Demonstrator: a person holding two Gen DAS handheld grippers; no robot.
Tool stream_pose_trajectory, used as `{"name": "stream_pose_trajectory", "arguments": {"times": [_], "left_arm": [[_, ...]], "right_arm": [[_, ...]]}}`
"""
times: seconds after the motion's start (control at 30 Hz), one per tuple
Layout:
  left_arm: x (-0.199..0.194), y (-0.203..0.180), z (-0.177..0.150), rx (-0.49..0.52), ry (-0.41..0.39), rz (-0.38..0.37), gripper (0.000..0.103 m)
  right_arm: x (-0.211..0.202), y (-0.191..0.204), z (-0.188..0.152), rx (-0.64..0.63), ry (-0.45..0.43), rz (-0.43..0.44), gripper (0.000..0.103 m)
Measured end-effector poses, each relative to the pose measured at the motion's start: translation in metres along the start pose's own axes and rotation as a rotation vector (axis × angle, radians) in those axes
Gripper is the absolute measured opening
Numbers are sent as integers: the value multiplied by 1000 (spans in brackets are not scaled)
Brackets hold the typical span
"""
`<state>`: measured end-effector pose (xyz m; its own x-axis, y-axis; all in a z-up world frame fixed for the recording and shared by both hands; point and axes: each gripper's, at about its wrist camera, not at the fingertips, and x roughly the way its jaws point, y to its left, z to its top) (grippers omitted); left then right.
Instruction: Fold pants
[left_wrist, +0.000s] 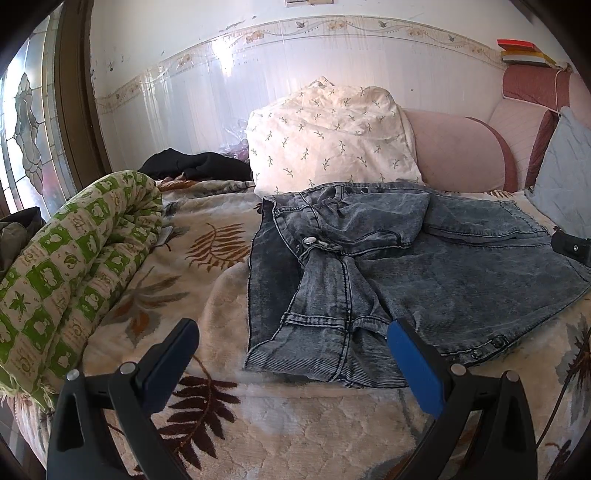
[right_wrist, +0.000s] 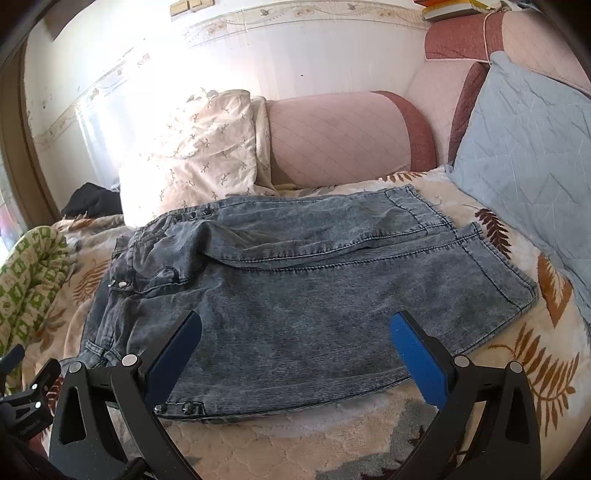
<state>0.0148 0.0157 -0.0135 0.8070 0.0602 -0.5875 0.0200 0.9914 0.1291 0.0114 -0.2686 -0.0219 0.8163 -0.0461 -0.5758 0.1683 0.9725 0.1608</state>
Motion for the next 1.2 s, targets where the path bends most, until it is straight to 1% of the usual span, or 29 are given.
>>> {"name": "stream_pose_trajectory", "arguments": {"times": [0.5, 0.83, 1.0, 1.13, 1.2], "left_arm": [[5, 3, -2, -1, 7, 14, 103], [15, 3, -4, 6, 39, 11, 103], [24, 9, -4, -5, 49, 20, 103], [40, 16, -3, -13, 71, 46, 103], [46, 24, 0, -38, 69, 61, 103]], "right_arm": [[7, -5, -2, 14, 16, -1, 103], [22, -17, -3, 42, 52, 2, 103], [24, -36, 3, 92, 48, 0, 103], [27, -61, 8, 164, 63, 2, 103], [30, -75, 10, 209, 76, -4, 103]]}}
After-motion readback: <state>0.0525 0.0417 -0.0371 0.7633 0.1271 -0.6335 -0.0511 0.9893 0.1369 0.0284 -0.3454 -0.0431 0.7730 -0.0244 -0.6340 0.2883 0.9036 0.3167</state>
